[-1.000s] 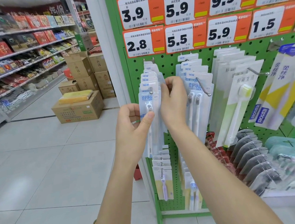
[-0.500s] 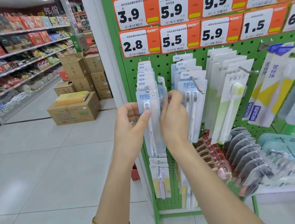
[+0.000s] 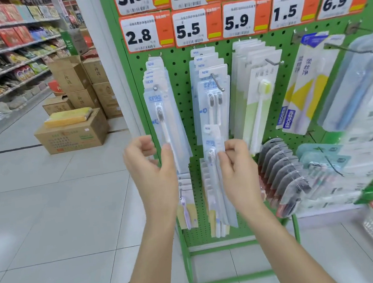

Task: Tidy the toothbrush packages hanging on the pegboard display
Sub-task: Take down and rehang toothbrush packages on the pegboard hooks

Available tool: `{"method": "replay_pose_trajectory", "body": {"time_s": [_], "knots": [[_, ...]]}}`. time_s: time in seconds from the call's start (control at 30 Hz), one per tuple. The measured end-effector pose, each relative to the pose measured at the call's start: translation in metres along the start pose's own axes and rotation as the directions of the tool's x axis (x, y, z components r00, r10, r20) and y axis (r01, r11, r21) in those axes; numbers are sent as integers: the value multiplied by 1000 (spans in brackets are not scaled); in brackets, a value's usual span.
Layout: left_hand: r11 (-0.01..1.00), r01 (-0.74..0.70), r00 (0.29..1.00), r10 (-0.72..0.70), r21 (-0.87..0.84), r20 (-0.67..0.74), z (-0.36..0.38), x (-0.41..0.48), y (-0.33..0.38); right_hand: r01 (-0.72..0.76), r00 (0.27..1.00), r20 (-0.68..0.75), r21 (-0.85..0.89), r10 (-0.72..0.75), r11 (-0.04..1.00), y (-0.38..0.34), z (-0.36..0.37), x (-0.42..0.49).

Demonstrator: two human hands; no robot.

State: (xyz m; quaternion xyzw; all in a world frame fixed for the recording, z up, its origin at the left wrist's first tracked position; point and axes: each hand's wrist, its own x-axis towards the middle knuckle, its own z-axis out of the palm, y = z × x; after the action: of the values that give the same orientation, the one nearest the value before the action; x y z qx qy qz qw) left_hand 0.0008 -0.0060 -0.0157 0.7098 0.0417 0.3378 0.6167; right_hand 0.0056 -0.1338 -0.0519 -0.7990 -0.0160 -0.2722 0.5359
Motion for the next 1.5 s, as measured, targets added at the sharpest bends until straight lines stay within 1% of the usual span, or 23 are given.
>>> {"method": "replay_pose_trajectory", "body": {"time_s": [0.07,0.1,0.17,0.2,0.27,0.3,0.4,0.53,0.6,0.67,0.73,0.77,0.83,0.93,1.0,1.07,1.17,1.23,1.3,1.37,1.43,1.5], "knots": [[998,59,990,-56,-20,128,9,-21,-6,-84,996,24,83,82,993,8,-12,-9],[993,115,970,-107,-21,219,15,-31,-11,-120,993,31,114,118,986,13,-17,-13],[973,232,892,-219,15,395,28,-49,-19,-173,985,39,156,169,973,22,-27,-22],[959,281,848,-263,32,460,34,-56,-23,-184,983,44,166,179,969,26,-32,-25],[939,343,788,-300,21,538,44,-67,-27,-198,980,56,163,192,966,31,-43,-30],[938,348,778,-295,10,554,47,-72,-28,-208,978,61,169,200,964,34,-48,-32],[943,333,780,-269,-10,565,54,-82,-28,-250,968,83,214,237,944,40,-63,-39],[939,339,805,-260,-54,533,64,-90,-27,-345,931,176,128,321,930,60,-72,-52],[938,340,824,-263,-67,501,70,-92,-29,-353,921,209,88,329,932,68,-72,-60],[958,281,861,-227,-53,454,75,-97,-30,-338,929,204,132,309,932,70,-70,-64],[986,168,889,-149,-7,433,77,-106,-32,-345,934,172,209,313,915,70,-68,-68],[994,110,889,-111,27,445,77,-111,-34,-363,929,168,247,329,898,71,-66,-69],[994,11,864,-63,107,499,76,-116,-40,-423,906,188,326,380,845,71,-64,-70],[972,-94,808,-53,217,587,72,-119,-46,-483,875,186,385,446,787,71,-65,-67],[950,-151,743,-73,273,666,67,-123,-51,-507,855,143,427,498,749,70,-68,-63],[898,-256,663,-108,359,741,61,-131,-55,-524,830,92,469,551,711,72,-73,-60],[807,-396,565,-162,439,809,56,-142,-65,-528,802,1,469,597,708,79,-79,-55],[763,-481,521,-147,432,841,54,-146,-70,-517,791,-60,468,610,717,84,-83,-51],[766,-515,510,-87,384,856,53,-148,-72,-520,776,-108,447,621,728,88,-85,-49],[767,-533,494,-61,357,867,53,-149,-74,-531,758,-138,437,638,726,93,-85,-48],[729,-578,433,-106,366,895,54,-149,-74,-541,737,-160,444,657,714,99,-84,-48],[700,-596,389,-178,394,904,54,-147,-73,-550,726,-161,447,669,705,104,-83,-48]]}}
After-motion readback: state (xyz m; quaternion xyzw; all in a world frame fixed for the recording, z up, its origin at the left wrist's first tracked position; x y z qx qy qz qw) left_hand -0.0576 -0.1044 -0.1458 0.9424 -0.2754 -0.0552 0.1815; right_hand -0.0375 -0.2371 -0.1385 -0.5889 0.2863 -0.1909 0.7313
